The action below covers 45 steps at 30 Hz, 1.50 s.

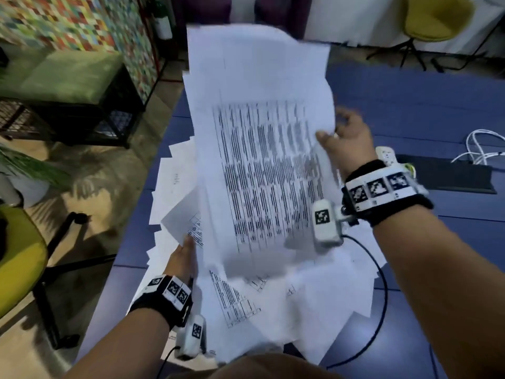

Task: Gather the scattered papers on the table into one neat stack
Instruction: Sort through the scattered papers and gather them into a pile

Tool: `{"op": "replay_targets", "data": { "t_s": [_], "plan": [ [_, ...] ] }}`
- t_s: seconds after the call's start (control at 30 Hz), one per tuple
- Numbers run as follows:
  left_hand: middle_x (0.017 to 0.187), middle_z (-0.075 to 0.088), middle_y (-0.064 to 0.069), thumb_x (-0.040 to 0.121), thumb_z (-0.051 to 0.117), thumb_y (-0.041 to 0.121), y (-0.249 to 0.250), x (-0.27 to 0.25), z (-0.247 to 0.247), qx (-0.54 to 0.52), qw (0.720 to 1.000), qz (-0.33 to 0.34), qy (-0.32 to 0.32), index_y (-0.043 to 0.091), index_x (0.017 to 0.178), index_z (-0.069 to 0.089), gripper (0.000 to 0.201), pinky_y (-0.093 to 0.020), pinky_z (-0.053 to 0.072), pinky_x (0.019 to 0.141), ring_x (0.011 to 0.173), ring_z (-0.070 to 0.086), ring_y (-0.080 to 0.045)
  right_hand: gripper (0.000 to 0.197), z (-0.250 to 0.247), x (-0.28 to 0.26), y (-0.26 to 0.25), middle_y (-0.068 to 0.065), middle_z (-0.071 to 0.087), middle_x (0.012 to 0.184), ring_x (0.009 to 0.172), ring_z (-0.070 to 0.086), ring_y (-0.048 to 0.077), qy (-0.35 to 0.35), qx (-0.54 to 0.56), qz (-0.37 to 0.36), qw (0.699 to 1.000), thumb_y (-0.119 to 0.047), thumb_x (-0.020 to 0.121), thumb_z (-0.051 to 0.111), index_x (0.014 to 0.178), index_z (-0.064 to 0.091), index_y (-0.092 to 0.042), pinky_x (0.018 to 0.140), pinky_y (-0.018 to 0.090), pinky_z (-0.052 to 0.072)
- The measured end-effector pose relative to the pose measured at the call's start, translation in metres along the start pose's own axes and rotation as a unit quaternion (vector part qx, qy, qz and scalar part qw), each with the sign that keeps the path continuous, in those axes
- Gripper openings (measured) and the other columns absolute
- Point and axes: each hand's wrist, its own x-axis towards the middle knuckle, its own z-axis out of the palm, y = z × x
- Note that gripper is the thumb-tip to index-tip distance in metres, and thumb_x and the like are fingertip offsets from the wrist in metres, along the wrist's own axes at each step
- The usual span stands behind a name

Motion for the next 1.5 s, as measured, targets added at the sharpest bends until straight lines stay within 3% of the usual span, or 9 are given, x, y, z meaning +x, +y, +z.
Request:
{"op": "replay_targets", "data": {
  "t_s": [0.1, 0.23, 0.33, 0.4, 0.5, 0.6, 0.77, 0.97, 1.5],
  "plan": [
    [0.095, 0.072, -0.021, 0.076, 0.033, 0.087, -0.001, -0.002, -0.002, -0.054, 0.997, -0.051, 0.002, 0.005, 0.104, 0.067, 0.093, -0.048, 0.047, 0.092, 0.100, 0.064, -0.044, 0.051, 0.016, -0.014, 0.057, 0.015, 0.053, 0.134, 0.121, 0.052, 0.023, -0.067, -0.197, 0.130, 0.969, -0.010, 0.089, 0.065, 0.135, 0.044, 0.000, 0.092, 0.018, 0.040],
    [0.145, 0.046, -0.011, 0.088, 0.021, 0.077, 0.003, -0.005, -0.002, -0.110, 0.991, -0.074, -0.035, 0.007, 0.144, 0.041, 0.092, -0.035, 0.047, 0.090, 0.128, 0.051, -0.031, 0.046, 0.038, -0.035, 0.124, 0.012, 0.054, 0.135, 0.123, 0.052, 0.029, -0.145, -0.318, 0.182, 0.919, -0.021, 0.090, 0.064, 0.131, 0.052, -0.006, 0.102, 0.035, 0.040],
    [0.098, 0.070, -0.007, 0.077, 0.032, 0.082, 0.004, -0.008, -0.002, -0.190, 0.971, -0.114, -0.093, 0.012, 0.110, 0.067, 0.085, -0.026, 0.047, 0.062, 0.074, 0.067, -0.016, 0.033, 0.053, -0.051, 0.154, 0.014, 0.051, 0.126, 0.118, 0.049, 0.032, -0.180, -0.454, 0.160, 0.858, -0.032, 0.095, 0.054, 0.122, 0.055, -0.013, 0.093, 0.039, 0.047],
    [0.095, 0.074, -0.007, 0.071, 0.050, 0.085, 0.002, -0.009, -0.004, -0.211, 0.961, -0.130, -0.122, 0.020, 0.093, 0.075, 0.073, -0.035, 0.054, 0.074, 0.080, 0.070, -0.021, 0.036, 0.063, -0.062, 0.163, 0.012, 0.044, 0.124, 0.117, 0.043, 0.030, -0.181, -0.534, 0.118, 0.818, -0.042, 0.094, 0.051, 0.122, 0.049, -0.019, 0.089, 0.042, 0.048],
    [0.131, 0.058, 0.005, 0.053, 0.069, 0.083, -0.004, -0.005, -0.002, -0.135, 0.989, -0.028, -0.058, 0.034, 0.133, 0.054, 0.095, -0.049, 0.041, 0.105, 0.119, 0.057, -0.029, 0.057, 0.076, -0.073, 0.170, 0.011, 0.039, 0.126, 0.116, 0.043, 0.032, -0.190, -0.505, 0.109, 0.835, -0.050, 0.085, 0.061, 0.128, 0.040, -0.019, 0.090, 0.043, 0.049],
    [0.128, 0.060, 0.000, 0.067, 0.081, 0.056, -0.003, -0.008, 0.004, -0.167, 0.985, 0.050, -0.016, 0.021, 0.135, 0.051, 0.082, -0.036, 0.037, 0.103, 0.126, 0.052, -0.028, 0.075, 0.074, -0.071, 0.169, 0.011, 0.044, 0.127, 0.118, 0.049, 0.031, -0.198, -0.431, 0.180, 0.862, -0.050, 0.072, 0.076, 0.128, 0.039, -0.014, 0.092, 0.043, 0.049],
    [0.124, 0.058, -0.001, 0.087, 0.070, 0.033, -0.002, -0.004, 0.009, -0.137, 0.989, 0.051, 0.028, 0.013, 0.134, 0.054, 0.054, -0.030, 0.035, 0.099, 0.116, 0.052, -0.018, 0.087, 0.060, -0.072, 0.163, 0.010, 0.038, 0.129, 0.126, 0.034, 0.029, -0.249, -0.569, 0.174, 0.764, -0.067, 0.064, 0.072, 0.128, 0.045, -0.015, 0.097, 0.045, 0.045],
    [0.152, 0.038, -0.013, 0.068, 0.072, 0.069, -0.002, 0.004, 0.014, -0.098, 0.992, -0.005, 0.076, 0.006, 0.148, 0.036, 0.108, -0.039, 0.026, 0.114, 0.138, 0.037, -0.030, 0.073, 0.048, -0.082, 0.160, 0.007, 0.054, 0.120, 0.109, 0.055, 0.026, -0.234, -0.394, 0.247, 0.854, -0.036, 0.066, 0.084, 0.121, 0.043, -0.011, 0.085, 0.033, 0.048],
    [0.125, 0.064, -0.002, 0.066, 0.086, 0.043, -0.007, -0.004, 0.019, -0.112, 0.987, 0.097, -0.063, 0.014, 0.134, 0.054, 0.080, -0.044, 0.040, 0.108, 0.119, 0.059, -0.023, 0.040, 0.022, -0.082, 0.177, 0.018, 0.049, 0.133, 0.122, 0.047, 0.032, -0.103, -0.368, 0.299, 0.874, -0.020, 0.093, 0.052, 0.131, 0.049, -0.008, 0.098, 0.033, 0.038]
  ]
}}
